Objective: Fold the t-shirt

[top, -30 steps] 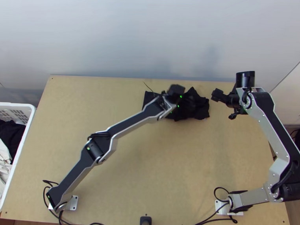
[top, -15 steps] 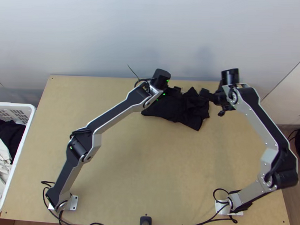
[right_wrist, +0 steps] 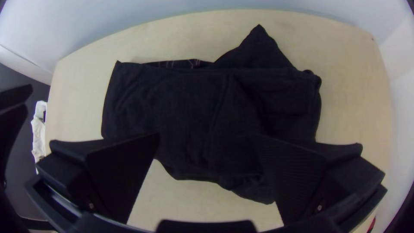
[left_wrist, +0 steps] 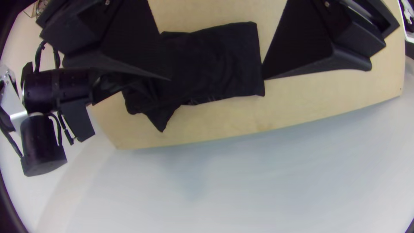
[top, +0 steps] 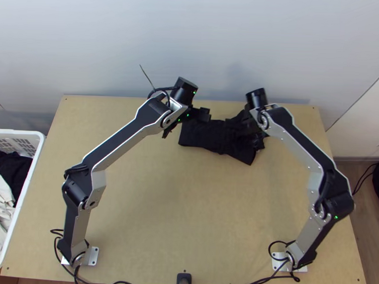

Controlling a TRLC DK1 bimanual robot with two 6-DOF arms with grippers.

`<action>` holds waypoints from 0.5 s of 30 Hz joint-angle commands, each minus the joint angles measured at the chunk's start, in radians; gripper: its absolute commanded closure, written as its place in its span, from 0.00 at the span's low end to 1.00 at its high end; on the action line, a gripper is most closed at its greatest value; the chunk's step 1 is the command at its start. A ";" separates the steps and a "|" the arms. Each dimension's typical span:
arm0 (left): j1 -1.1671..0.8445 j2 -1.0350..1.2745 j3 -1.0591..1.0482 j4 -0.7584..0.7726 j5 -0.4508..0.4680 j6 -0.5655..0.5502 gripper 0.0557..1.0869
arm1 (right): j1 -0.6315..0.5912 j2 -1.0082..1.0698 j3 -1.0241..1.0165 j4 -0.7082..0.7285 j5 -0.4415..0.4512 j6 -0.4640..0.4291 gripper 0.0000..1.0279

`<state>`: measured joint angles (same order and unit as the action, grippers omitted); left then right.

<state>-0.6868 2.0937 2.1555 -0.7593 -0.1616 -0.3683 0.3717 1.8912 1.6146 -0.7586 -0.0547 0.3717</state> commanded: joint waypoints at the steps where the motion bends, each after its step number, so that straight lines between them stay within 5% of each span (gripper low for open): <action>1: -0.010 -0.052 -0.056 -0.034 -0.004 -0.003 0.04 | -0.007 0.074 0.011 0.001 -0.002 -0.024 0.03; 9: -0.013 -0.058 -0.079 -0.034 -0.004 -0.003 0.04 | -0.025 0.120 0.002 0.001 0.059 -0.027 0.06; 12: -0.014 -0.060 -0.086 -0.032 -0.004 -0.001 0.04 | -0.025 0.131 0.010 0.001 0.096 -0.027 0.22; 15: -0.013 -0.064 -0.097 -0.032 -0.006 -0.001 0.04 | -0.027 0.128 0.011 0.016 0.122 -0.033 0.61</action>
<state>-0.6987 2.0369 2.0819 -0.7902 -0.1661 -0.3706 0.3496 1.9995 1.6196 -0.7574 0.0116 0.3462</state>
